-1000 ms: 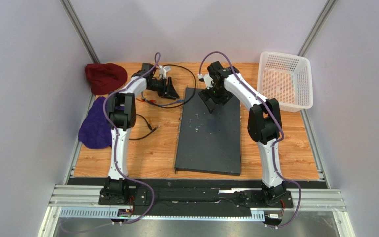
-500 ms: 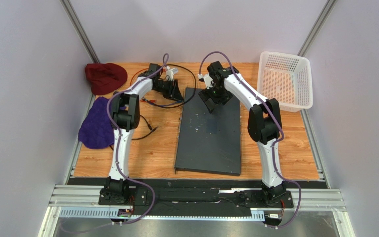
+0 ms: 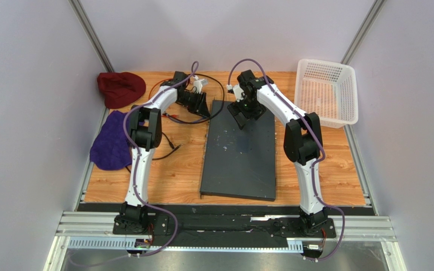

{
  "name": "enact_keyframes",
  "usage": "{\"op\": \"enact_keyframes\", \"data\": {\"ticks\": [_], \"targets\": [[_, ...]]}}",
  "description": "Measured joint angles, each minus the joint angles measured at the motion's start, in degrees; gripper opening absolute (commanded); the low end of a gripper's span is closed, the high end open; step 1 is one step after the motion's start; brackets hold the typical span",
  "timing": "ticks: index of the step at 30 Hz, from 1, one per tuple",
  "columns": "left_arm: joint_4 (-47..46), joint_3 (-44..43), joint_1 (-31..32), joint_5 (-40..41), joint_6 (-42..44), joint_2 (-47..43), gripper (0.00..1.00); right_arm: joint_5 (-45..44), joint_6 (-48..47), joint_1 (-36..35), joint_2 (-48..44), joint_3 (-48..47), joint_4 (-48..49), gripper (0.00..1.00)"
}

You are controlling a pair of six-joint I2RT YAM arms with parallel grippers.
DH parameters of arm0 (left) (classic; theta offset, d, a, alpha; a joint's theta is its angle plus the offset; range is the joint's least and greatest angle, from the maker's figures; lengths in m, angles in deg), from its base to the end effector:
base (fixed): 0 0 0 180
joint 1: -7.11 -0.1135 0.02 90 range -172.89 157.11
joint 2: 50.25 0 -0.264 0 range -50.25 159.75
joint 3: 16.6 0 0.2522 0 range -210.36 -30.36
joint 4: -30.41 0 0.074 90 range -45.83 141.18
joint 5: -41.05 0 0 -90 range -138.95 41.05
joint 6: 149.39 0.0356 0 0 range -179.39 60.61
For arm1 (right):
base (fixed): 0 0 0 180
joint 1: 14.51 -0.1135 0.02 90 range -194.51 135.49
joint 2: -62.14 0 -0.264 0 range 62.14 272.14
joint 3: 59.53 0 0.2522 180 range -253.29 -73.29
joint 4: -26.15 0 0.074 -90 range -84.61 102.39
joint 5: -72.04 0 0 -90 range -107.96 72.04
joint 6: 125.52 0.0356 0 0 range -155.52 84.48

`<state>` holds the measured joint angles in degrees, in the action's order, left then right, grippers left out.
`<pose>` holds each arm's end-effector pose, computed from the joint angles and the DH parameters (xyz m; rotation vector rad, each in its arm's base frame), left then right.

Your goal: Pull the plug from the switch port

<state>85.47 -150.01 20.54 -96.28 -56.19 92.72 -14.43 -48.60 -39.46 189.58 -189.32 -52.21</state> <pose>0.5012 -0.1466 0.1419 0.6166 2.4820 -1.1620 0.4152 0.1956 0.2272 -0.9560 2.7405 0.1258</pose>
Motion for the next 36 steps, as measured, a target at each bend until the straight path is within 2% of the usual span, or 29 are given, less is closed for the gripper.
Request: {"op": "enact_keyframes", "data": {"ticks": [1, 4, 5, 10, 16, 21, 24, 31, 32, 33, 34, 36], "targets": [[0.2, 0.0, 0.0, 0.1, 0.1, 0.0, 0.37, 0.0, 0.0, 0.0, 0.0, 0.0, 0.0, 0.87], [1.1, 0.0, 0.2, 1.2, 0.8, 0.0, 0.25, 0.1, 0.2, 0.0, 0.3, -0.1, 0.0, 0.87], [1.3, 0.0, 0.2, 1.4, 0.9, 0.0, 0.17, 0.1, 0.2, 0.0, 0.5, -0.2, 0.0, 0.87], [2.4, 0.0, 0.5, 1.8, 1.2, 0.0, 0.0, 0.2, 0.2, 0.0, 1.4, -0.3, 0.1, 0.87], [5.9, -1.7, 0.3, 2.9, 1.9, 0.0, 0.0, 0.5, 0.2, 0.0, 1.6, -0.4, 0.1, 0.88], [14.3, -10.1, -1.2, 7.8, 7.5, 0.0, 0.0, 0.5, 0.2, 0.0, 2.0, -1.7, 0.1, 0.87], [16.5, -14.8, -4.1, 10.4, 10.0, 0.0, 0.0, 0.6, 0.2, 0.0, 2.7, -3.8, 0.2, 0.88], [19.7, -23.1, -15.6, 18.0, 14.7, -0.1, 0.0, 0.6, 0.2, 0.0, 5.6, -10.3, 0.7, 0.88], [19.7, -23.1, -16.9, 18.9, 15.0, -0.2, 0.01, 0.7, 0.2, 0.0, 6.0, -10.9, 0.8, 0.87], [19.8, -23.0, -18.1, 20.0, 15.4, -0.2, 0.11, 0.7, 0.2, 0.0, 6.4, -11.8, 0.9, 0.87], [19.8, -22.8, -19.1, 20.7, 15.8, -0.2, 0.34, 0.9, 0.2, 0.0, 6.7, -12.4, 1.0, 0.87], [20.1, -22.4, -20.2, 20.5, 16.8, -0.2, 0.47, 1.1, 0.2, 0.0, 7.4, -13.7, 1.0, 0.87]]}}
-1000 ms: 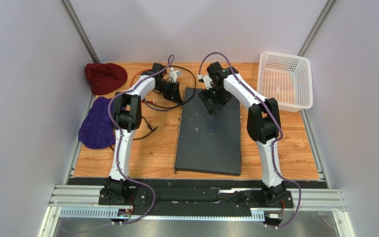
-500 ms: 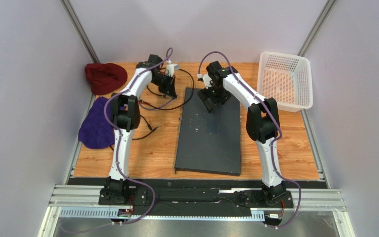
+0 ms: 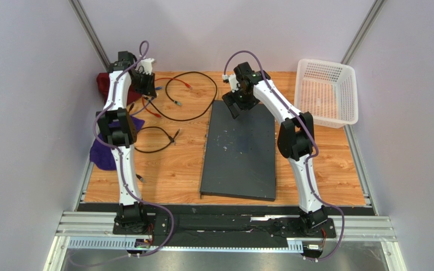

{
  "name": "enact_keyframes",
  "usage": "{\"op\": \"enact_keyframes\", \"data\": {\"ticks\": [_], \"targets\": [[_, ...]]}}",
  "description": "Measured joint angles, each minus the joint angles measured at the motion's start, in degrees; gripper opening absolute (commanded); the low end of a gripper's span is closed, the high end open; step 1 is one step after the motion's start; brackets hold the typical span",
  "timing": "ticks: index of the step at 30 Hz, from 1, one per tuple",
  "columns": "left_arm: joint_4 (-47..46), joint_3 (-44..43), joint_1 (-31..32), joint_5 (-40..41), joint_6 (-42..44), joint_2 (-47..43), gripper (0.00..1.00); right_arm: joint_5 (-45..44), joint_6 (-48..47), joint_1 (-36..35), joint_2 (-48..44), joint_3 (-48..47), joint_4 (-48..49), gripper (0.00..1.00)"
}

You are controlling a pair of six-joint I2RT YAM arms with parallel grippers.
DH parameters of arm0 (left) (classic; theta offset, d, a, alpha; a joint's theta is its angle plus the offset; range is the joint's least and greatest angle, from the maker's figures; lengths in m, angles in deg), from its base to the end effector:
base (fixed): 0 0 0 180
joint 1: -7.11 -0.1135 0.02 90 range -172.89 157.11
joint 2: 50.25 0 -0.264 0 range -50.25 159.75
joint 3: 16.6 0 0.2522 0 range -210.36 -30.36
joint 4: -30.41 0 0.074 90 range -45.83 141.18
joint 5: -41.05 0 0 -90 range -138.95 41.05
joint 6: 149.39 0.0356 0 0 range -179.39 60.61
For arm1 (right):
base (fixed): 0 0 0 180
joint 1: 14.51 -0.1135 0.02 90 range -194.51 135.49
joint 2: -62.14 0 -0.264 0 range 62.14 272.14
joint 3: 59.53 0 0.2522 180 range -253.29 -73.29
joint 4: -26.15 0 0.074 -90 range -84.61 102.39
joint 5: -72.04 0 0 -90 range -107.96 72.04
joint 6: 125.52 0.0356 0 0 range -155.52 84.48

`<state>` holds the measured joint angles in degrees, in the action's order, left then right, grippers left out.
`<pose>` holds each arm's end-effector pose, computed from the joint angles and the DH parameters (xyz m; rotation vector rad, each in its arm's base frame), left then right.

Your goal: Pull the plug from the switch port

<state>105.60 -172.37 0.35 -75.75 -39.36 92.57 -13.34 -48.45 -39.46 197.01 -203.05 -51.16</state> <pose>0.5236 0.0459 0.2360 0.4408 2.4990 -0.4421 0.4480 0.2116 0.2366 -0.9206 2.6178 0.1661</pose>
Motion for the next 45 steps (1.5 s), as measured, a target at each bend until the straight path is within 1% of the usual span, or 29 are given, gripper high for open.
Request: {"op": "enact_keyframes", "data": {"ticks": [1, 2, 5, 7, 10, 13, 16, 19, 21, 26, 30, 32, 34, 35, 36, 37, 39, 43, 45], "targets": [[0.2, 0.4, 0.0, -1.3, -0.1, -0.1, 0.6, 0.0, 0.0, 0.0, 0.3, -0.5, 0.0, 0.87], [0.2, 1.2, 0.1, -2.8, -0.2, -0.5, 0.65, 0.1, 0.0, 0.0, 0.7, -1.1, 0.0, 0.87], [0.0, 5.0, 1.9, -8.2, -0.8, -3.1, 0.69, 0.2, 0.0, 0.0, 1.0, -2.3, 0.0, 0.87], [-1.4, 10.3, 3.9, -11.3, -0.8, -7.2, 0.73, 0.3, 0.0, 0.0, 1.0, -3.1, 0.0, 0.87], [-4.6, 19.6, 8.1, -14.3, 0.7, -16.0, 0.73, 0.6, 0.0, 0.0, 1.0, -3.9, 0.3, 0.87], [-5.5, 23.8, 13.6, -13.4, 3.9, -22.3, 0.73, 1.3, 0.6, 0.0, 1.0, -3.9, 0.4, 0.87], [-7.5, 25.9, 19.0, -11.0, 5.3, -24.6, 0.73, 2.7, 2.6, 0.4, 0.3, -3.5, 0.3, 0.87], [-9.4, 29.5, 22.0, -7.9, 6.4, -24.3, 0.73, 4.0, 4.5, 0.7, -1.7, -2.7, 0.2, 0.88], [-9.6, 31.3, 22.4, -6.2, 6.7, -23.0, 0.73, 5.0, 6.0, 0.9, -4.5, -2.3, -0.1, 0.87], [-10.4, 31.7, 22.9, -2.8, 6.6, -19.0, 0.73, 10.0, 10.4, 3.1, -11.1, -2.3, 0.1, 0.87], [-11.1, 31.7, 24.2, -3.2, 6.9, -15.7, 0.7, 10.1, 10.1, 6.4, -14.7, -1.9, 0.7, 0.88], [-11.1, 31.3, 24.5, -3.3, 6.7, -13.9, 0.68, 8.0, 8.8, 7.3, -14.7, -1.9, 0.8, 0.89], [-11.3, 30.5, 24.7, -3.0, 6.1, -12.0, 0.48, 5.1, 7.0, 7.3, -14.0, -1.9, 0.8, 0.89], [-11.3, 29.9, 24.7, -2.9, 5.1, -11.0, 0.35, 3.5, 6.2, 7.0, -13.6, -1.9, 0.8, 0.89], [-11.3, 29.2, 24.7, -2.8, 4.2, -10.3, 0.13, 2.3, 5.4, 6.7, -13.1, -2.0, 0.9, 0.89], [-10.9, 27.8, 24.4, -2.6, 3.4, -9.3, 0.08, 1.5, 4.9, 6.4, -12.7, -2.0, 0.9, 0.89], [-10.1, 24.1, 23.5, -2.5, 2.2, -7.5, 0.0, 0.0, 3.8, 6.0, -12.2, -2.0, 0.9, 0.89], [-8.5, 19.6, 21.4, -3.6, 1.9, -7.9, 0.0, -0.7, 2.6, 5.5, -12.1, -2.0, 0.9, 0.89], [-6.2, 17.7, 20.8, -3.5, 3.6, -9.5, 0.0, -0.7, 2.3, 5.4, -12.1, -2.0, 0.8, 0.89]]}}
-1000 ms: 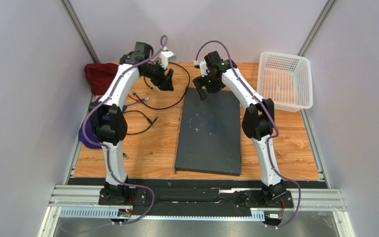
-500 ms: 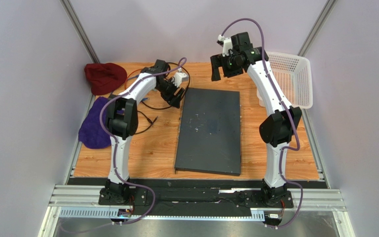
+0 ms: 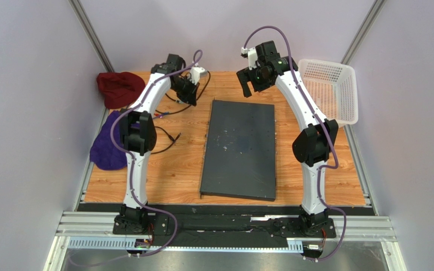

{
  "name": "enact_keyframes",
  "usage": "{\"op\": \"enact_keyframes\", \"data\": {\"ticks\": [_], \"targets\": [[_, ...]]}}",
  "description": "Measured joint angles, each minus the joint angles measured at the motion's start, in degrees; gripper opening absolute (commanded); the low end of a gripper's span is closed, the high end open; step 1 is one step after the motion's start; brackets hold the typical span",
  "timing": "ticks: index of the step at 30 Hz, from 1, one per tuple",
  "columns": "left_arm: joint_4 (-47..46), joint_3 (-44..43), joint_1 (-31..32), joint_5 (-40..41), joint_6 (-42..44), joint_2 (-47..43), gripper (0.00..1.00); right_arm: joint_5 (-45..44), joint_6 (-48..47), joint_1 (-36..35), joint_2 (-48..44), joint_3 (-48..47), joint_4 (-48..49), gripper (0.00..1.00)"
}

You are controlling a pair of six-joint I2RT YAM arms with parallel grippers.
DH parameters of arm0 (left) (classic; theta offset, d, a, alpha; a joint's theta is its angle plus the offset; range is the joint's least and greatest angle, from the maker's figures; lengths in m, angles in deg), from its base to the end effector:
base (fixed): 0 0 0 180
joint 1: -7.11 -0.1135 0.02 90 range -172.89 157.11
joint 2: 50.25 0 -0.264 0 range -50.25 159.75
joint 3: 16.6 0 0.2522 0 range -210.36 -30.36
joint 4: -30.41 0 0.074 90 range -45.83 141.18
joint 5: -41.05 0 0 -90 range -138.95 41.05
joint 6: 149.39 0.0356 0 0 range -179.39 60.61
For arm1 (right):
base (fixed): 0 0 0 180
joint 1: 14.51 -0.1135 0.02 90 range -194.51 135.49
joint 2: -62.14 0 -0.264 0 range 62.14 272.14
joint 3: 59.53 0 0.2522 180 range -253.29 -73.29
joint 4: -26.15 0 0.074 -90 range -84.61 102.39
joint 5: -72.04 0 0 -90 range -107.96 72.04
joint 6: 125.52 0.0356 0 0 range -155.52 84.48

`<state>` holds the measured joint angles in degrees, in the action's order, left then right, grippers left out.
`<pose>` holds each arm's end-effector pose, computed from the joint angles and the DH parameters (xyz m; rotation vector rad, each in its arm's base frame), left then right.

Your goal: Pull the plug from the switch port

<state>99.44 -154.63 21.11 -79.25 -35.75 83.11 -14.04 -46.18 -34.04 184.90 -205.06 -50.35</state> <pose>0.4788 -0.1379 0.2316 0.9838 2.3934 -0.6475 0.4329 0.1561 0.3448 -0.6813 2.4176 0.1493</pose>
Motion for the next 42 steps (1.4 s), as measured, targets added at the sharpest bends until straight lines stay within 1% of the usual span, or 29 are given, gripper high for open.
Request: {"op": "enact_keyframes", "data": {"ticks": [3, 5, 7, 10, 12, 13, 14, 16, 17, 20, 22, 26, 29, 32, 35, 40, 42], "targets": [[7.1, -8.6, -0.7, 2.5, 5.8, -2.0, 0.0, 0.0, -0.2, 0.0, 0.0, -0.3, 0.0, 0.89], [10.2, -11.4, -0.9, 4.8, 10.2, -4.4, 0.0, 0.0, -0.4, 0.1, 0.4, -1.5, -0.2, 0.89], [13.1, -11.2, -1.1, 8.7, 15.9, -8.4, 0.0, 0.0, -0.4, 0.1, 1.2, -3.3, -0.1, 0.89], [15.8, -4.9, -1.8, 15.0, 24.3, -15.5, 0.0, 0.1, -0.4, 0.1, 2.4, -5.3, 0.2, 0.89], [17.4, -1.5, -2.9, 17.1, 27.1, -17.5, 0.15, 0.3, -0.3, 0.1, 2.9, -5.7, 0.2, 0.89], [17.6, -0.3, -3.7, 17.8, 27.9, -17.6, 0.21, 0.3, -0.3, 0.1, 3.2, -5.8, 0.2, 0.89], [17.6, 0.5, -4.3, 18.1, 28.2, -17.4, 0.29, 0.5, -0.3, 0.1, 3.5, -5.8, 0.1, 0.89], [17.6, 1.6, -5.5, 18.1, 27.6, -15.6, 0.38, 0.6, -0.3, 0.1, 3.9, -5.8, 0.0, 0.89], [17.4, 1.7, -6.0, 17.6, 26.5, -14.4, 0.45, 0.7, -0.3, 0.1, 4.1, -5.8, 0.0, 0.89], [16.1, 1.9, -6.9, 15.1, 21.9, -10.1, 0.54, 0.7, -0.3, 0.1, 4.2, -5.7, 0.0, 0.89], [14.5, 1.9, -6.8, 13.6, 16.6, -7.7, 0.56, 0.6, -0.4, 0.1, 4.2, -5.2, 0.2, 0.89], [12.7, 0.4, -6.5, 10.3, 8.1, -6.1, 0.59, 0.6, -0.8, 0.1, 3.8, -1.5, 0.3, 0.89], [9.6, 0.7, -6.4, 3.7, 1.9, -7.7, 0.59, 0.6, -1.1, 0.1, 3.0, 2.3, 0.1, 0.88], [5.4, 3.8, -6.3, -4.4, -5.7, -10.5, 0.56, 0.6, -1.2, 0.1, 1.1, 6.7, 0.0, 0.89], [1.7, 6.8, -6.1, -10.7, -12.5, -11.4, 0.54, 0.7, -1.2, 0.1, -1.2, 10.6, -0.2, 0.89], [-4.5, 14.2, -5.8, -16.3, -21.1, -11.1, 0.54, 0.7, -1.2, 0.1, -4.7, 14.9, -0.2, 0.89], [-5.9, 15.2, -5.8, -17.7, -24.1, -9.9, 0.53, 0.6, -1.2, 0.1, -5.7, 16.2, -0.2, 0.89]]}}
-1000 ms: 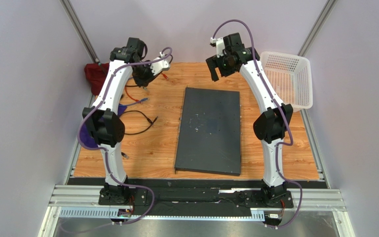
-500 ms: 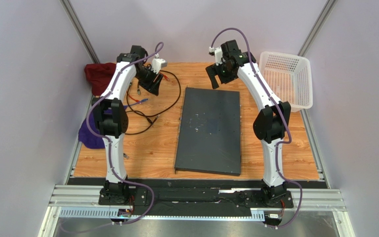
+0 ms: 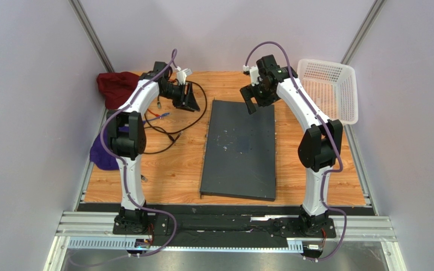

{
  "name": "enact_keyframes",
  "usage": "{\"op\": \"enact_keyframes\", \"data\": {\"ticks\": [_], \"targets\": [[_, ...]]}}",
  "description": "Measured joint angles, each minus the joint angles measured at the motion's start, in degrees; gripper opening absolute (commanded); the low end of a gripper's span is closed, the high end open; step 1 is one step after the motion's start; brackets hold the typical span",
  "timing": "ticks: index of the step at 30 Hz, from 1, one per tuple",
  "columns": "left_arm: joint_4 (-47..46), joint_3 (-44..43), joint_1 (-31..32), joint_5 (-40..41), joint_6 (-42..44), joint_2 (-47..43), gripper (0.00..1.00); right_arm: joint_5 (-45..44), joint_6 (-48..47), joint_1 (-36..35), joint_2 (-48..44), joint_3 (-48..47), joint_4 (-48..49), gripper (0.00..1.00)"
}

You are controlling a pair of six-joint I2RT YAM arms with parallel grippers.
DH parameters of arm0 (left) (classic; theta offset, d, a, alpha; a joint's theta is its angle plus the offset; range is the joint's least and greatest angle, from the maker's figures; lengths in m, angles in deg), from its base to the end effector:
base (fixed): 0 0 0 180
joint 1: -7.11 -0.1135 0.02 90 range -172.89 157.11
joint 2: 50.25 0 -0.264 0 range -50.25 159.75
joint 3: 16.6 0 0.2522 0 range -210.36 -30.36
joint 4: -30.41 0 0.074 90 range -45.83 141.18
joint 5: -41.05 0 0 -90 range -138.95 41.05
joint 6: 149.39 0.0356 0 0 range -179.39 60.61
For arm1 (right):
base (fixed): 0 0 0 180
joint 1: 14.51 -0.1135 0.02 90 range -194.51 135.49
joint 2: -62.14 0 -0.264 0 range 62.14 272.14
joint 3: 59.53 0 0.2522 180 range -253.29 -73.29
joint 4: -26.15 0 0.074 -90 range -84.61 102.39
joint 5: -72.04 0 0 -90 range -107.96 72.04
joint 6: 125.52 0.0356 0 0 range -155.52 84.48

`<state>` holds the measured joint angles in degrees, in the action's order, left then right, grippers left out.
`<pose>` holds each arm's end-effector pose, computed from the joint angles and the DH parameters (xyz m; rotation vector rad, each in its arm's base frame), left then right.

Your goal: Pull the plug from the switch port

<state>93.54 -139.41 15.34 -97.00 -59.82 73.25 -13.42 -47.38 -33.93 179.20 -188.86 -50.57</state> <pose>0.4525 -0.0922 0.2428 0.4318 2.4954 -1.1638 0.4081 0.1469 0.3034 -0.7507 2.5917 0.1471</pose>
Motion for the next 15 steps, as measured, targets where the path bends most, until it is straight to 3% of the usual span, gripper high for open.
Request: {"op": "enact_keyframes", "data": {"ticks": [15], "targets": [[-17.8, 7.0, -0.1, -7.9, -17.6, 9.9, 0.39, -3.3, -1.3, 0.0, -7.0, 11.5, 1.1, 0.88]]}}
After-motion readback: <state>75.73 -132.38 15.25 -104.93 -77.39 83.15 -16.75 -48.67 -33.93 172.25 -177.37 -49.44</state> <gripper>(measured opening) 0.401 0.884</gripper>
